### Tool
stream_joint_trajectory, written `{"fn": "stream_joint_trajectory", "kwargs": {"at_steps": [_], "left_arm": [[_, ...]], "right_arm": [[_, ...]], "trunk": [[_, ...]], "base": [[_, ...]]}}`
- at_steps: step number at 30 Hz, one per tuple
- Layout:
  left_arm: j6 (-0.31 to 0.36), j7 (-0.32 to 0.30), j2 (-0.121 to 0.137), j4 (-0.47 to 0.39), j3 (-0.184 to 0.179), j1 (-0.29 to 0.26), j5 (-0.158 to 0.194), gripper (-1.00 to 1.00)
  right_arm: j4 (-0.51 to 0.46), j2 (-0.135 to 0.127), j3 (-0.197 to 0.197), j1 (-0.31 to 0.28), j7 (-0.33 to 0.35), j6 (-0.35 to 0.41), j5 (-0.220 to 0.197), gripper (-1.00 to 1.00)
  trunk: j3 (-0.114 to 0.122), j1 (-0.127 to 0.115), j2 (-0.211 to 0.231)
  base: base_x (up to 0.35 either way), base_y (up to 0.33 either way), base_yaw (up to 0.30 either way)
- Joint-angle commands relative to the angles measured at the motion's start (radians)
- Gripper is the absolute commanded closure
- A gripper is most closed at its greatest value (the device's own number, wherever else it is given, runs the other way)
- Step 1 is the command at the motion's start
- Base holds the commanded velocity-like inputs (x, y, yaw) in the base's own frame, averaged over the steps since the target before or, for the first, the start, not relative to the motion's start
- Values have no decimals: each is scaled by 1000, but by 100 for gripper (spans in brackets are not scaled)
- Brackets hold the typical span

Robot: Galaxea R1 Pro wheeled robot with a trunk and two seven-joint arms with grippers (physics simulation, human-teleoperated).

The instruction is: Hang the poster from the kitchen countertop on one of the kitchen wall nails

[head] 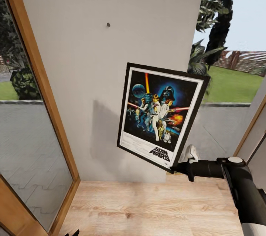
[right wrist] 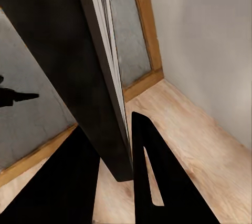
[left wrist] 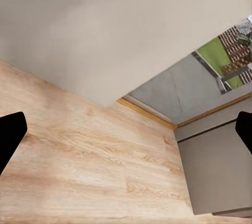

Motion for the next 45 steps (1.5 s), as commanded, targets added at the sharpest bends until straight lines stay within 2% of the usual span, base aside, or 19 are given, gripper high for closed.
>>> {"fn": "stream_joint_trajectory", "kwargs": {"at_steps": [1, 2, 4, 5, 6, 7, 8, 10, 11, 12, 13, 14, 16, 21, 28, 30, 35, 45], "left_arm": [[-5, -3, 0, 1, 8, -1, -7, -100], [-5, -3, 0, 1, 8, -1, -7, -100], [-5, -3, 0, 1, 8, -1, -7, -100], [-5, -3, 0, 1, 8, -1, -7, -100], [-5, -2, 0, 1, 8, -1, -7, -100], [-5, -2, 0, 1, 8, -1, -7, -100], [-5, -2, 0, 1, 8, -1, -7, -100], [-5, -3, 0, 0, 8, -1, -7, -100], [-6, -2, 0, 0, 8, -1, -8, -100], [-6, -3, 0, 0, 8, -1, -8, -100], [-6, -3, 0, 0, 8, -1, -8, -100], [-6, -3, 0, -1, 8, -1, -8, -100], [-6, -4, 0, -1, 8, -1, -8, -100], [-7, -4, 0, -1, 8, -1, -8, -100], [-7, -4, 0, -1, 8, -1, -8, -100], [-7, -4, 0, -1, 8, -1, -8, -100], [-7, -4, 0, -1, 8, -1, -8, -100], [-7, -4, 0, -1, 8, -1, -8, -100]], "right_arm": [[-2, 2, 34, -28, 8, 39, 7, 100], [-2, 2, 49, -42, 8, 53, 7, 100], [-3, 3, 104, -101, 8, 110, 7, 100], [-4, 4, 185, -183, 9, 181, 7, 100], [-5, 4, 214, -216, 9, 207, 7, 100], [-5, 4, 226, -232, 9, 218, 7, 100], [-3, 12, 266, -310, 10, 262, 6, 100], [1, 28, 284, -358, 12, 274, 7, 100], [16, 50, 324, -446, 14, 284, 8, 100], [38, 59, 340, -491, 15, 299, 9, 100], [51, 63, 346, -512, 15, 307, 9, 100], [94, 70, 357, -573, 16, 325, 10, 100], [133, 74, 364, -625, 18, 336, 10, 100], [206, 74, 368, -675, 18, 338, 9, 100], [237, 73, 370, -701, 19, 337, 9, 100], [240, 72, 379, -704, 20, 336, 8, 100], [255, 65, 450, -707, 24, 306, 6, 100], [264, 64, 471, -708, 31, 285, 4, 100]], "trunk": [[-2, 1, -2], [-2, 1, -2], [-2, 1, -2], [-2, 1, -2], [-2, 1, -2], [-2, 1, -2], [-2, 1, -2], [-2, 1, -2], [-2, 1, -2], [-2, 1, -2], [-2, 1, -2], [-2, 1, -2], [-2, 1, -2], [-2, 1, -2], [-2, 1, -2], [-2, 1, -2], [-2, 1, -2], [-2, 1, -2]], "base": [[0, 0, 0], [0, 0, 0], [0, 0, 0], [0, 0, 0], [0, 0, 0], [0, 0, 0], [0, 0, 0], [0, 0, 0], [0, 0, 0], [0, 0, 0], [0, 0, 0], [0, 0, 0], [0, 0, 0], [0, 0, 0], [0, 0, 0], [0, 0, 0], [0, 0, 0], [0, 0, 0]]}}
